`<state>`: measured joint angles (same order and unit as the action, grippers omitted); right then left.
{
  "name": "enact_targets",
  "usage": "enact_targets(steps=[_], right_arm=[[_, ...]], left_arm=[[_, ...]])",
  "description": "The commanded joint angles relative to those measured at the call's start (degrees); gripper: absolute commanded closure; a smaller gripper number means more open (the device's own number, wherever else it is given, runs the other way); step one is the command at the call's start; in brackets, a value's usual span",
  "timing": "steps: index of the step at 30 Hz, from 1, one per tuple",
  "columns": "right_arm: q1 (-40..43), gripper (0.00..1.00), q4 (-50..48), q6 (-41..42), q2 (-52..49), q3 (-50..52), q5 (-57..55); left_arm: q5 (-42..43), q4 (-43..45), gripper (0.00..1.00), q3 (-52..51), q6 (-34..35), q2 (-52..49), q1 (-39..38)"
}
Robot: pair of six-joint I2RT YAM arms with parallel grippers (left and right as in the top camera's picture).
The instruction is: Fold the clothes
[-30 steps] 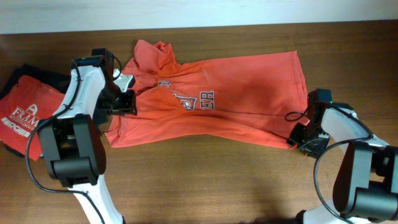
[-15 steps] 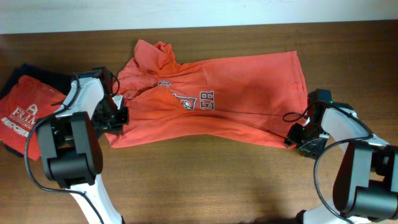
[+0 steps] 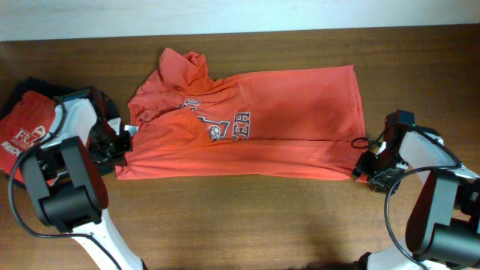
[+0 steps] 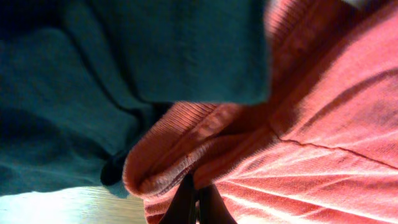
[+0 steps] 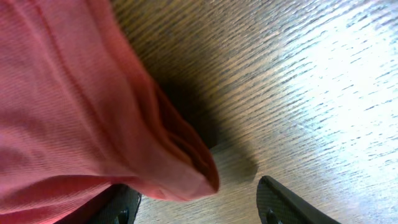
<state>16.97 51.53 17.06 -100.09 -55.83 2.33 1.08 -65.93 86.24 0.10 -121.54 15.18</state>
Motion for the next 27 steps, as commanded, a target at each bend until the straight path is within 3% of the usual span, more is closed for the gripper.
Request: enact_targets(steps=[1,11,16,21,27], right_arm=[[0.42,0.34,-0.02,-1.86,-0.74,-1.64,0.09],[1.53,0.34,7.65,-4.09,-0.15,-13.9,3.34],[1.4,0.35,4.48,-4.85,-0.72,-15.8,6.25],[0.13,0.53,0.22,-6.12,-2.86,-13.55,11.39],[-1.25,0.86,-9.62,-5.68,-7.28,-8.0,11.39]], left_arm=[[0.72,1.03,1.0,0.33,0.33,-0.22,0.79],[0.66,1.14,0.99,0.33,-0.11,-0.22,0.7],[0.66,1.27,0.99,0.33,-0.11,-0.22,0.7],[0.68,1.73,0.99,0.33,-0.11,-0.22,0.7],[0.66,1.86,1.0,0.33,-0.11,-0.22,0.7]])
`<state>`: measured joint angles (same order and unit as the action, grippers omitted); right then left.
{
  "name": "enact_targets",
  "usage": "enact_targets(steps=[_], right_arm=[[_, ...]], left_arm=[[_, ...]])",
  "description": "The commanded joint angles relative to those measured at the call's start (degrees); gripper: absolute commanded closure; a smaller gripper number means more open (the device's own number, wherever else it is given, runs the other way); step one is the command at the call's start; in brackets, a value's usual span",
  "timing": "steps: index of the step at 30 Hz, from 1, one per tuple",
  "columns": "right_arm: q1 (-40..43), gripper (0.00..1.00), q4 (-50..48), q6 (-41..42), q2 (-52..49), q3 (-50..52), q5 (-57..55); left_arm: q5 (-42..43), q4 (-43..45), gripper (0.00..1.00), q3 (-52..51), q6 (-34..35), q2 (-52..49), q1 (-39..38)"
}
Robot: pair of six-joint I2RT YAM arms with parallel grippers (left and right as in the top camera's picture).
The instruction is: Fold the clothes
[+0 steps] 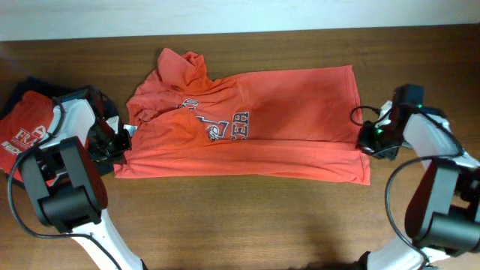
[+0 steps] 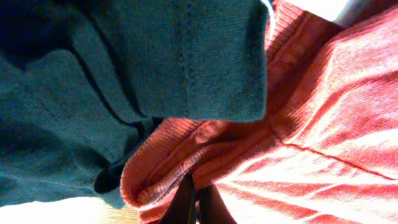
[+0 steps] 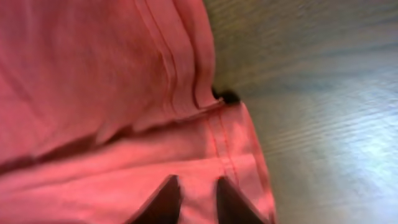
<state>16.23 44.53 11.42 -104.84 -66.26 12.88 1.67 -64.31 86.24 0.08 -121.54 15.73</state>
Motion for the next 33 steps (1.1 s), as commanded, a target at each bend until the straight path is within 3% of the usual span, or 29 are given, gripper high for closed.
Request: enact_targets(steps=[1,5,9,11,14,16,20,24,26,28,33], right_arm=[[-0.46,0.89,-3.28,0.0,-2.82,2.64,0.85],[0.37,0.92,-5.31,1.51,-3.15,2.56,-3.48],[2.47,0.92,-2.36,3.06,-3.15,2.56,-14.69],[4.11,0.92,-1.55,3.98,-3.08,2.49,-13.62],[5.75,0.89,-0.35,4.04,-2.4,0.92,-7.21],[6.01,0.89,0.42,4.04,-1.92,-0.39,-7.13],[6.03,0.87,3.67,4.02,-0.74,-4.48,-7.32],[5.97,0.76,9.07,4.07,0.31,-10.14,-7.19],[5.97,0.66,10.75,3.82,0.61,-12.11,-5.68],[5.97,0.56,11.39,1.14,0.9,-13.64,-1.31],[5.92,0.48,10.54,-2.64,0.98,-14.38,9.77]], left_arm=[[0.07,0.24,0.99,0.33,-0.09,-0.22,0.15],[0.04,0.22,0.99,0.33,-0.11,-0.22,0.15],[0.09,-0.02,0.99,0.33,-0.96,-0.22,0.15],[0.11,-0.39,1.0,0.57,-0.94,-0.22,0.15],[2.21,-2.47,0.64,3.34,-0.94,-0.17,0.15],[2.58,-4.98,0.58,6.08,-0.94,-0.17,0.15],[2.67,-12.9,0.55,14.08,-0.94,-0.15,0.15],[6.73,-21.14,0.55,24.24,-0.96,-0.15,0.09],[9.75,-22.77,0.54,27.56,-2.45,-0.15,-0.24],[14.78,-22.1,0.51,30.29,-7.02,-0.15,-1.4],[17.03,-13.51,0.48,30.8,-11.96,-0.81,-6.91]])
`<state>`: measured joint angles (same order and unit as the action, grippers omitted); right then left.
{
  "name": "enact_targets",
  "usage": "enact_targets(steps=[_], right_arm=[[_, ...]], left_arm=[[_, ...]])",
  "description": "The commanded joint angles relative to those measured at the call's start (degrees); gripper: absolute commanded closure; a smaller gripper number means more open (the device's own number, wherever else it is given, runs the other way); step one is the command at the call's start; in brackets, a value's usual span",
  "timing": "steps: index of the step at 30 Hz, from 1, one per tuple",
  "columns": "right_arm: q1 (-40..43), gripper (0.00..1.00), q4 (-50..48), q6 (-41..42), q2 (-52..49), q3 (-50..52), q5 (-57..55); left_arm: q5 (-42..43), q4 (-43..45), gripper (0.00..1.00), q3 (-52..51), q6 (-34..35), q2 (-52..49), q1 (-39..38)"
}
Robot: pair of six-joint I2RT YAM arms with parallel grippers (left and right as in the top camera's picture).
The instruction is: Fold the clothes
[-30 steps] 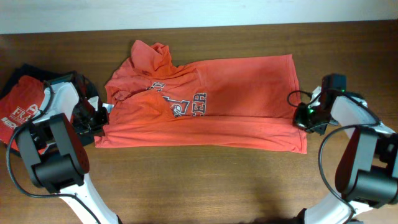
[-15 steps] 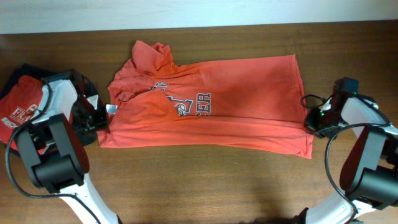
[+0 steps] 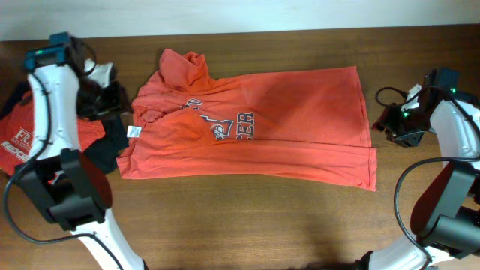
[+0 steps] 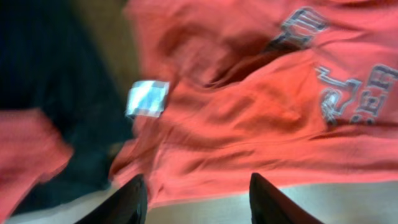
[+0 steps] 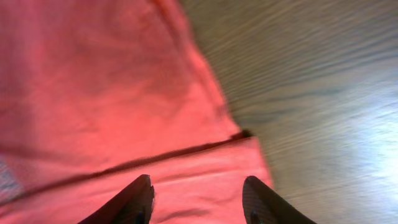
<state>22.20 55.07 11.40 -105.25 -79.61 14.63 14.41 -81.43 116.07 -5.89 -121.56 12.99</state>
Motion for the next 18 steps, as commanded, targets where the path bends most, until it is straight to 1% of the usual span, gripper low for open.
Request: enact_targets(steps=[1,2,4,7,10,11,12,13,16,18], right_arm=[[-0.04,0.47,0.02,-2.62,1.4,-1.03,8.98],[-0.04,0.47,0.17,-2.64,1.4,-1.03,9.16],[-0.07,0.46,0.52,-3.06,1.4,-1.03,9.16],[-0.04,0.45,0.92,-3.06,1.38,-0.96,9.14],[-0.04,0.44,1.16,-3.06,1.38,-0.96,9.14],[-0.04,0.44,1.25,-3.08,1.38,-0.96,9.14],[-0.04,0.44,1.36,-3.08,1.38,-0.96,9.14],[-0.04,0.44,1.38,-3.39,1.38,-0.96,9.16],[-0.04,0.44,1.55,-3.72,1.38,-0.96,9.11],[-0.04,0.44,1.53,-3.72,1.38,-0.96,9.09]], left_arm=[[4.15,6.29,0.48,0.96,-7.39,-1.38,-6.38],[1.33,9.09,0.48,0.96,-7.74,-2.43,-9.05],[-2.16,11.1,0.48,0.96,-7.72,-4.02,-11.61],[-2.75,12.61,0.48,0.96,-7.98,-6.99,-14.56],[-5.2,13.57,0.49,0.96,-7.89,-10.69,-17.09],[-5.27,13.94,0.49,0.96,-7.85,-11.63,-17.55],[-5.29,14.6,0.53,0.96,-7.32,-12.33,-17.9],[-5.29,15.74,0.54,0.96,-6.23,-12.98,-18.12],[-4.96,18.56,0.54,0.96,-3.8,-13.29,-18.23],[-4.63,19.54,0.54,0.96,-3.82,-13.29,-18.62]])
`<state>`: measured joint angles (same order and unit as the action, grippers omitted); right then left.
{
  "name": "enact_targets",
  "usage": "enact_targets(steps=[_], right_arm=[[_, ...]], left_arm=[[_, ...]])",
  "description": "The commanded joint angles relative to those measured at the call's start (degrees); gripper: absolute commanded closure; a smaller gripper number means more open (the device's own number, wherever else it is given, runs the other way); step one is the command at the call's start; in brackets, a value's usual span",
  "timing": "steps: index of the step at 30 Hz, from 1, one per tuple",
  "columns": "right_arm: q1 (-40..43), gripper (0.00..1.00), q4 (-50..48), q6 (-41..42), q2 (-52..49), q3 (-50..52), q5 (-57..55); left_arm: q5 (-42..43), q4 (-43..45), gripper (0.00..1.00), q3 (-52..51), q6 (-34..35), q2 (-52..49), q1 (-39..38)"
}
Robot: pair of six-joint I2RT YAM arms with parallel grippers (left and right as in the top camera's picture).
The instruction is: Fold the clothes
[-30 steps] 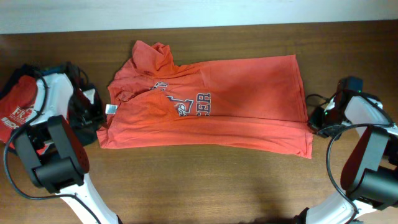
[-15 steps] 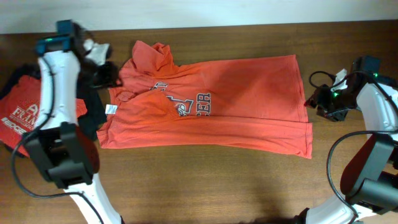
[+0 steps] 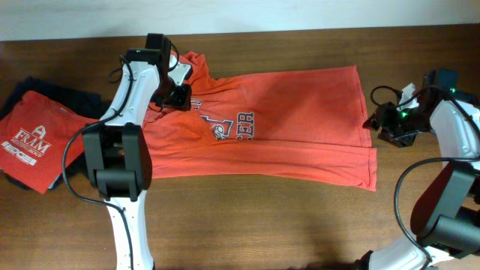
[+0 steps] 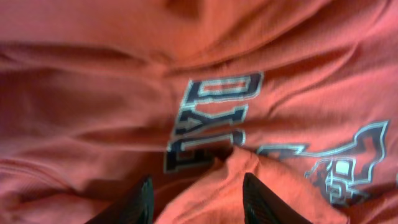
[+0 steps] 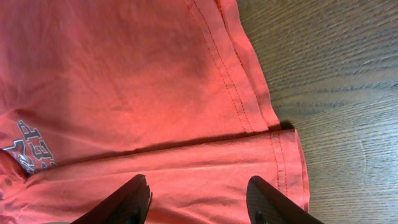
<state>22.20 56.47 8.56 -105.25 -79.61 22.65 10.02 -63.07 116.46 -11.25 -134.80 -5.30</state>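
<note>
An orange T-shirt [image 3: 285, 127] with dark lettering [image 3: 225, 124] lies spread sideways across the wooden table, collar end to the left and hem to the right. My left gripper [image 3: 178, 96] hovers open over the shirt's upper left, by the lettering [image 4: 214, 121]; in the left wrist view the left gripper [image 4: 198, 200] has a raised ridge of fabric between its spread fingers, not pinched. My right gripper [image 3: 382, 124] is open at the hem; in the right wrist view the right gripper [image 5: 198, 200] stands over the stitched hem [image 5: 239, 93] and the lower folded layer.
At the far left lies a pile of other clothes: a red printed shirt [image 3: 30, 139] on a dark garment [image 3: 71, 97]. Bare wooden table [image 3: 247, 217] runs along the front. A cable loops beside the right arm [image 3: 379, 91].
My left gripper has gone from the far left, beside the clothes pile, to over the shirt's upper left by the lettering. The right gripper sits slightly nearer the hem. Both remain open.
At first my left gripper was shut on the shirt's lower left edge and the right was open at the lower right corner. Then the right's fingers were close together at the hem. Later both were open and off the cloth, the shirt lying a little further right.
</note>
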Motion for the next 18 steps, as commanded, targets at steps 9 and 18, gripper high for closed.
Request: enact_targets(steps=[9,18], right_arm=[[-0.11,0.44,0.33,-1.29,1.33,-0.92,0.9],[-0.09,0.44,0.63,-1.29,1.33,-0.92,0.9]], left_arm=[[-0.94,0.92,0.54,0.57,1.27,-0.35,-3.15],[-1.99,0.59,0.58,0.57,1.27,-3.32,-3.19]])
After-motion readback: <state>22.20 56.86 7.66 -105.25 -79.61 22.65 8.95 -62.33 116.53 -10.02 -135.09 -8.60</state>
